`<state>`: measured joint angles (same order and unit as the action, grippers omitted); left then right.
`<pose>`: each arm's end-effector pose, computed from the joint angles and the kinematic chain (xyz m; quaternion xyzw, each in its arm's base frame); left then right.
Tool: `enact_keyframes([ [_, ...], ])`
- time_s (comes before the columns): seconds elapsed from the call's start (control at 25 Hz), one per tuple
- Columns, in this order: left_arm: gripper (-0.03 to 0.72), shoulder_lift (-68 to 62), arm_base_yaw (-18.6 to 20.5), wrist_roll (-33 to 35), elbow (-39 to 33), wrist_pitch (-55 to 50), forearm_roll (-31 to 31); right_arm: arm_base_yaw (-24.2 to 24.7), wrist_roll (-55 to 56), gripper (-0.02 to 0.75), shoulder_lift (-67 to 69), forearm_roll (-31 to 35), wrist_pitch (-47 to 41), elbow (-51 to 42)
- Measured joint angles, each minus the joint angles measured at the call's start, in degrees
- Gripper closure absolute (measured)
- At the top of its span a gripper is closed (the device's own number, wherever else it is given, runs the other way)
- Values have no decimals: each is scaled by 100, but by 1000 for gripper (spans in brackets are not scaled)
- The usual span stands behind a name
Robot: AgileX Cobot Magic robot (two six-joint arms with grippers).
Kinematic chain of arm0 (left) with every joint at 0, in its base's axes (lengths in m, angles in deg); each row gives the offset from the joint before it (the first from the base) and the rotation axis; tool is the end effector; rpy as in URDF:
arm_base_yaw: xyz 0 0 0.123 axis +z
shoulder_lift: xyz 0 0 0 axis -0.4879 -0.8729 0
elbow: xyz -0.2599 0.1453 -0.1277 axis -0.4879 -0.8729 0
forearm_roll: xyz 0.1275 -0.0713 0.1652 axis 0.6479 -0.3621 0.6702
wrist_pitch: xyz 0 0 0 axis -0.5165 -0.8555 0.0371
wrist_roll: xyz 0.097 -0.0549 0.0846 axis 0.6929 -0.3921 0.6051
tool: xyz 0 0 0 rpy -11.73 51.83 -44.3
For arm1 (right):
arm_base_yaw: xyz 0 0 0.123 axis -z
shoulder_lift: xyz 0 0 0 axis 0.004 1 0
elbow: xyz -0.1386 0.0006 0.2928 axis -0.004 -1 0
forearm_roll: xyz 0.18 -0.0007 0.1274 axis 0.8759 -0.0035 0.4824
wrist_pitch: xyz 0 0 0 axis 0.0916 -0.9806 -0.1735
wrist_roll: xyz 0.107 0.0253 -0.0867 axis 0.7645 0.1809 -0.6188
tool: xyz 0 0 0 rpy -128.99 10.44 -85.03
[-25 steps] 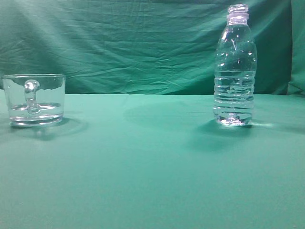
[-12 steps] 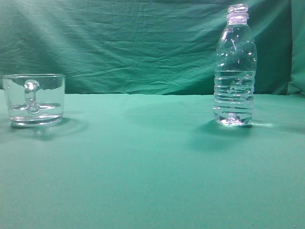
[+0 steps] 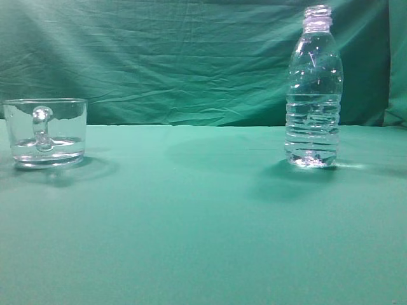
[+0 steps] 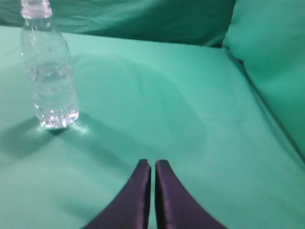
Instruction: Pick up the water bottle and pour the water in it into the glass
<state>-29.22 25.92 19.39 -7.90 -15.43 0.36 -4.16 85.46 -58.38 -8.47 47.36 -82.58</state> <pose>0.0287 -0.0038 0.1635 0.1008 0.7885 0.0329 0.6058 0.0286 0.0046 0.1617 -0.0413 0.7987 0.0216 0.5999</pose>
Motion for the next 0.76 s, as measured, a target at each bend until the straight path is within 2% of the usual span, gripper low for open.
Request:
enact_keyframes([
  [0.76,688,0,0,0,0,0,0,14,32,738,0,-48,-101,-60],
])
